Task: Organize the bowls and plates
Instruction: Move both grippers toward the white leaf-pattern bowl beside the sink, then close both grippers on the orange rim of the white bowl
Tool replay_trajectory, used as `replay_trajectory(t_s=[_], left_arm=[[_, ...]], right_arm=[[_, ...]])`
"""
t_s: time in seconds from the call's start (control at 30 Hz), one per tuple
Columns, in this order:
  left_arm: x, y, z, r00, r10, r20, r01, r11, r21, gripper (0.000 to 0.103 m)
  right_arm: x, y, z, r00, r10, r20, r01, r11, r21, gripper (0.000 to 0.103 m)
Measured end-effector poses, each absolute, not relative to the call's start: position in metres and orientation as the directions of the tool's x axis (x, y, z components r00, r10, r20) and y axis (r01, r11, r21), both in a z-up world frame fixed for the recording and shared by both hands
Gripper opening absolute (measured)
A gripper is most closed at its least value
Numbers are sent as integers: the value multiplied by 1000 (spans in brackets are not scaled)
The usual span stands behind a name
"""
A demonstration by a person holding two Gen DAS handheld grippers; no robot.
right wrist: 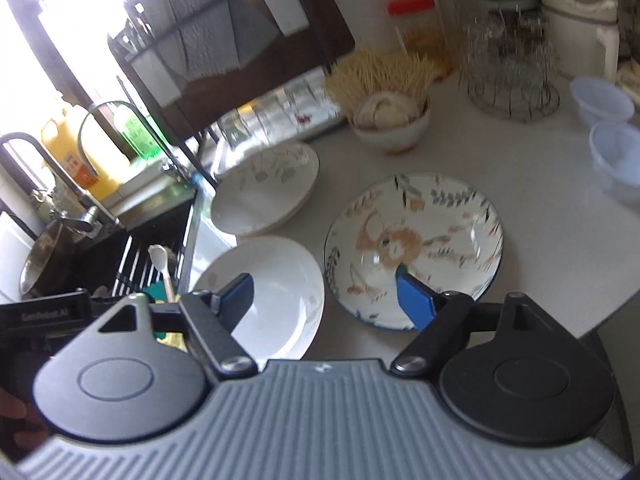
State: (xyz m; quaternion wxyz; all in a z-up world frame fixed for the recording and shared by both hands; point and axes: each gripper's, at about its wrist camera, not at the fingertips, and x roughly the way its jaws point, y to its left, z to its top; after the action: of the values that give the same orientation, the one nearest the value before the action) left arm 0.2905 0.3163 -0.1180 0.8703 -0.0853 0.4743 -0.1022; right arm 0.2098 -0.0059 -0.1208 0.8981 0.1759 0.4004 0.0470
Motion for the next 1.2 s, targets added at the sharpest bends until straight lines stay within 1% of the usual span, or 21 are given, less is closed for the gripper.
replay_trajectory(t_s=[0.1, 0.13, 0.23, 0.3, 0.37, 0.4, 0.47, 0.53, 0.6, 0.67, 0.7, 0.8, 0.93, 1.03, 1.1, 1.2], left_arm=[[305, 325, -134, 491, -317, -811, 143, 948, -284, 99], [309, 328, -138, 481, -341, -807, 155, 940, -305, 99], [320, 331, -147, 469, -368, -803, 196, 930, -311, 99], [329, 333, -153, 459, -384, -801, 215, 923, -319, 94], [339, 336, -161, 439, -396, -807, 227, 917, -327, 86], [344, 338, -165, 429, -398, -811, 230, 916, -328, 83], [352, 340, -174, 410, -403, -818, 232, 914, -334, 73], [361, 342, -184, 389, -403, -829, 233, 913, -335, 69], [367, 343, -192, 380, -393, -837, 243, 916, -320, 63], [371, 344, -198, 376, -386, -842, 252, 917, -308, 60], [373, 344, -202, 368, -394, -842, 256, 914, -316, 58], [379, 345, -209, 348, -407, -845, 257, 908, -332, 44], [386, 343, -212, 329, -421, -845, 258, 901, -349, 37], [390, 340, -213, 324, -421, -847, 277, 899, -341, 32], [392, 339, -214, 319, -425, -847, 284, 896, -342, 26], [393, 340, -214, 321, -421, -848, 287, 897, -337, 22]], right_arm=[[215, 7, -135, 648, 245, -721, 68, 924, 376, 70], [216, 12, -139, 641, 245, -727, 72, 924, 375, 65], [220, 22, -151, 610, 237, -756, 97, 925, 368, 57], [225, 24, -158, 589, 233, -774, 124, 920, 371, 54], [229, 23, -165, 571, 221, -791, 161, 914, 372, 47], [232, 23, -169, 565, 212, -797, 173, 914, 366, 46], [236, 23, -175, 561, 206, -802, 192, 910, 368, 46], [239, 21, -181, 558, 210, -803, 213, 899, 383, 45], [243, 21, -185, 551, 215, -806, 228, 891, 393, 41], [246, 21, -189, 539, 219, -813, 239, 886, 396, 35], [247, 22, -190, 537, 212, -816, 246, 886, 392, 34], [248, 22, -192, 537, 211, -817, 261, 879, 398, 23], [251, 25, -193, 540, 209, -815, 254, 883, 395, 15], [255, 28, -195, 544, 205, -814, 250, 886, 391, 14], [257, 29, -196, 545, 210, -812, 247, 885, 395, 12], [258, 30, -196, 551, 204, -809, 257, 881, 397, 12]])
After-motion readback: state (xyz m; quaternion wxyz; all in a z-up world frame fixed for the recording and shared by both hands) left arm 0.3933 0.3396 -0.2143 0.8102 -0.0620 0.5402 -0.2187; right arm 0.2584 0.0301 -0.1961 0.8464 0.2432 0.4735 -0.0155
